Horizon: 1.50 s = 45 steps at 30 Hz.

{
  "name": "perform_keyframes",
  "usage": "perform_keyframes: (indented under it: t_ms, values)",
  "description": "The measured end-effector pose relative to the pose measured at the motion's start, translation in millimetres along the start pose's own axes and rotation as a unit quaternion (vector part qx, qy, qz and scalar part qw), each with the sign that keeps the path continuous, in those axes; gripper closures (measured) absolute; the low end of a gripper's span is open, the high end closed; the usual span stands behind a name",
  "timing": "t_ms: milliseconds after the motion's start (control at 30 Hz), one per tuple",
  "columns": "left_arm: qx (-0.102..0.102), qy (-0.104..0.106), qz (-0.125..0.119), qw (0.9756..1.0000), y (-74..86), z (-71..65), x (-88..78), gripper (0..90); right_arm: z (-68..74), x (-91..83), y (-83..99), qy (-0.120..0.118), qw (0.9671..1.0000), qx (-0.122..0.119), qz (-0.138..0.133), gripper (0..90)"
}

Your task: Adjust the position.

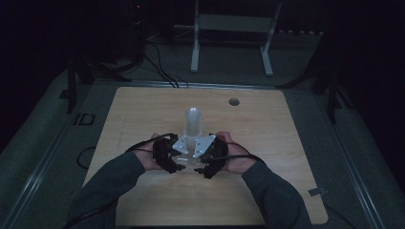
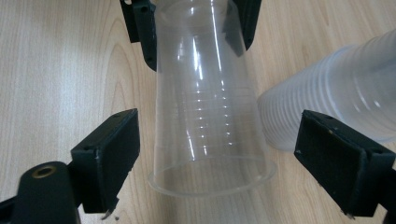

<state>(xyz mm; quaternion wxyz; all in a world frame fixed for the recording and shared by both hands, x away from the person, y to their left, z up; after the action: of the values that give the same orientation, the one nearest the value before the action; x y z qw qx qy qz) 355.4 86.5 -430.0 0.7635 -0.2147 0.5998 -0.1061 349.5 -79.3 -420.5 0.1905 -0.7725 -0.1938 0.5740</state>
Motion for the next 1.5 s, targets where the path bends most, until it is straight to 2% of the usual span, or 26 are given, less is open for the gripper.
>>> perform_keyframes:
  t_ms: [633, 1100, 1500]
  values:
    - [-0.022, -0.006, -0.014, 0.9996, 11.6, 5.1, -3.5, 41.2, -7.6, -15.1, 2.2, 0.013, 0.9994, 0.021, -0.024, 13.8]
    - [-0.046, -0.009, -0.029, 0.9985, 26.0, 8.4, -5.2, 41.2, -8.5, -16.6, 7.7, 0.010, 0.9989, 0.036, -0.028, 13.8]
    - [-0.060, -0.007, -0.048, 0.9970, 33.5, 8.9, -6.9, 41.3, -13.5, -20.4, 18.4, 0.025, 0.9977, 0.055, -0.031, 13.9]
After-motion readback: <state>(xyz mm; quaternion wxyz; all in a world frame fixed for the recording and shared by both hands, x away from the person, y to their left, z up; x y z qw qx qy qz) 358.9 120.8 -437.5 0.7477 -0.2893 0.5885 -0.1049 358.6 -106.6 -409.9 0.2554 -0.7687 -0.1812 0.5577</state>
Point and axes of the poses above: each handheld gripper's, and its own axes: x roughly forward along the jaws, y roughly out of its underside, z roughly to its left, the point moved 2 cm from there along x, roughly forward along the jaws, and after that the axes turned 2 degrees about -y, right-handed, at the moved point
